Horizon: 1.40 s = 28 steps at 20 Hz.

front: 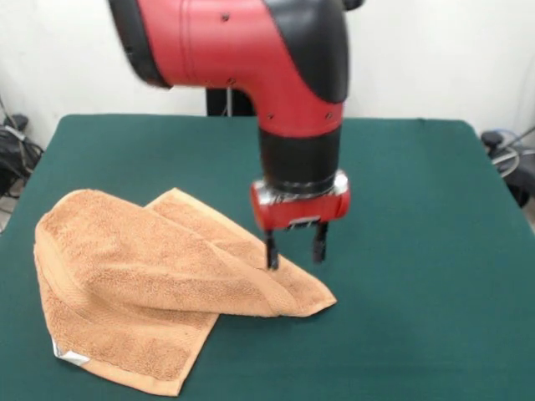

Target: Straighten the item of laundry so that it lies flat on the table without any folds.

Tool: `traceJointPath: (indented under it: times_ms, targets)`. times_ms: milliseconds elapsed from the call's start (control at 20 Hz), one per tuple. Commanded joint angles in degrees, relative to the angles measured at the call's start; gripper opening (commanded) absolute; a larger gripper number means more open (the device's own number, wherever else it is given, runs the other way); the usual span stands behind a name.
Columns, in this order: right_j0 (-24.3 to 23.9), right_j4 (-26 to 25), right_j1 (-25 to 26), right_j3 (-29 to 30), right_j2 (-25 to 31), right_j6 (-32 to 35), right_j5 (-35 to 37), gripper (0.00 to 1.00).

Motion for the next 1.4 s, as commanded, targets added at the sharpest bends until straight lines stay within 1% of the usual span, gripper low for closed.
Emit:
traceJointPath:
  times_ms: [50, 300, 450, 550, 650, 700, 750, 800, 850, 1050, 1400]
  targets:
    - [4.97, 5.51, -7.53, 13.08, -4.19, 22.39, -3.22, 1.00]
    - [6.29, 7.17, -10.24, 16.71, -4.74, 24.11, -5.12, 1.00]
    - [7.26, 7.40, -10.19, 17.21, -5.37, 25.01, -6.65, 1.00]
    - [7.47, 7.08, -9.27, 16.84, -5.71, 24.95, -8.08, 1.00]
    - [8.19, 5.18, -8.72, 16.18, -6.86, 24.08, -10.71, 1.00]
    - [10.32, 3.65, -8.96, 15.72, -9.11, 24.45, -12.21, 1.00]
    - [11.44, 3.54, -9.10, 15.65, -10.23, 24.92, -12.61, 1.00]
    - [13.34, 3.94, -9.24, 16.10, -11.84, 26.35, -13.37, 1.00]
    - [14.14, 4.50, -9.21, 16.45, -12.45, 26.74, -13.86, 1.00]
    - [16.09, 7.47, -8.48, 18.23, -13.37, 27.45, -16.60, 1.00]
    - [20.84, 11.69, -5.81, 18.94, -15.90, 28.50, -21.00, 1.00]
